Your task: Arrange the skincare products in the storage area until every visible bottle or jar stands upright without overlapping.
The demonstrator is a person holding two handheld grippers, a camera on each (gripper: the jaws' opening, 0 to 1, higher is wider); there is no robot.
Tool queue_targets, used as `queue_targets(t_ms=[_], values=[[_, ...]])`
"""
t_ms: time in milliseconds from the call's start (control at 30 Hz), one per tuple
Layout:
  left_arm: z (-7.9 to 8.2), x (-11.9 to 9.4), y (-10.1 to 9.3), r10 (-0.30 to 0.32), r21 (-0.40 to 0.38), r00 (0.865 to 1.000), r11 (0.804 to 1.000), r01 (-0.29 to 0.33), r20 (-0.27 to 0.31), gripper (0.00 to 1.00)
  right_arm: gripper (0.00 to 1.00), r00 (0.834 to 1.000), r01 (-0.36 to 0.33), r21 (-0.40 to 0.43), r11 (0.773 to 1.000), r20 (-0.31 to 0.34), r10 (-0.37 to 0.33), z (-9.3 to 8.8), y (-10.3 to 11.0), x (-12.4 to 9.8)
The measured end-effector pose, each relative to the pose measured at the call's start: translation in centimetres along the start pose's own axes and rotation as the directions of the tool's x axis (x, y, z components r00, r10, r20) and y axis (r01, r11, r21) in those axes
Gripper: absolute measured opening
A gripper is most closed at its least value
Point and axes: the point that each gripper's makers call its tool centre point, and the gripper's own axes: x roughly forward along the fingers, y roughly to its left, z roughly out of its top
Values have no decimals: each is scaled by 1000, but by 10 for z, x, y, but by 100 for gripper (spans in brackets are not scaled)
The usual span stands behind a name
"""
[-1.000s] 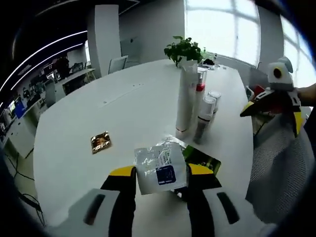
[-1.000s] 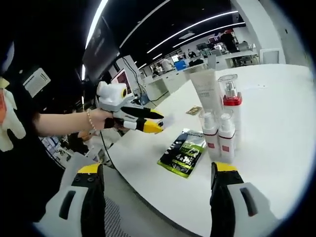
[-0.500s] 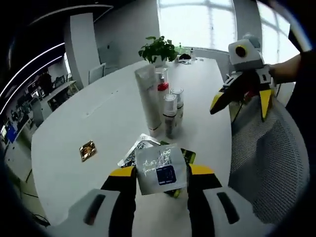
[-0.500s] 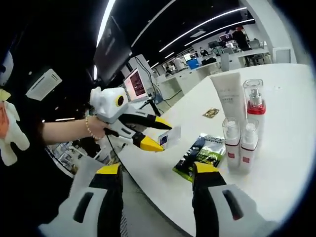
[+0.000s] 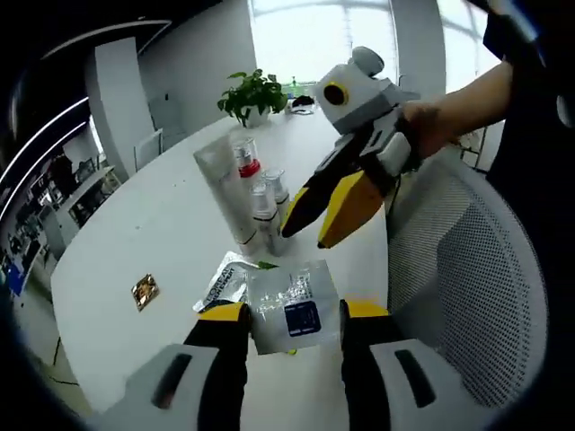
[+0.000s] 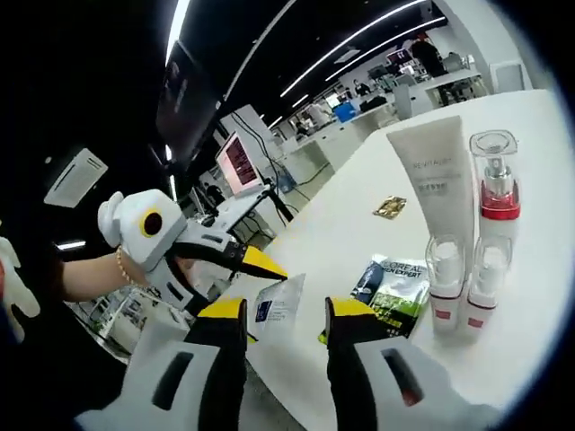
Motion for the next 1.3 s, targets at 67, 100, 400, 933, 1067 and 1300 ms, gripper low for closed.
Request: queue_targets(t_ms=[67, 100, 400, 933, 1067, 1300], values=[[0, 0, -3, -5, 10, 1000, 1000, 5, -6, 37, 30, 1000, -6, 7, 1000, -8, 6, -2, -2, 7], [1, 0, -6, -8, 21, 1000, 1000, 8, -12, 37, 29, 1000, -10, 15, 1000, -13, 11, -4, -2, 10], [6, 0, -12, -50, 49, 999, 998, 50, 1, 37, 21, 998, -40, 104, 994, -34, 43, -17, -4, 19], [8, 8, -7, -40, 52, 999, 998, 41, -16, 22, 1, 999, -46, 176, 983, 3, 46, -16, -7, 16], [9, 7, 2, -29, -11, 999, 1000, 29, 32, 40, 1, 1000, -27, 180, 983, 16, 25, -15, -10, 14], [8, 3, 9, 14, -184, 995, 983, 5, 101, 41, 1, 995, -15, 241, 970, 100, -9, 0, -18, 9]])
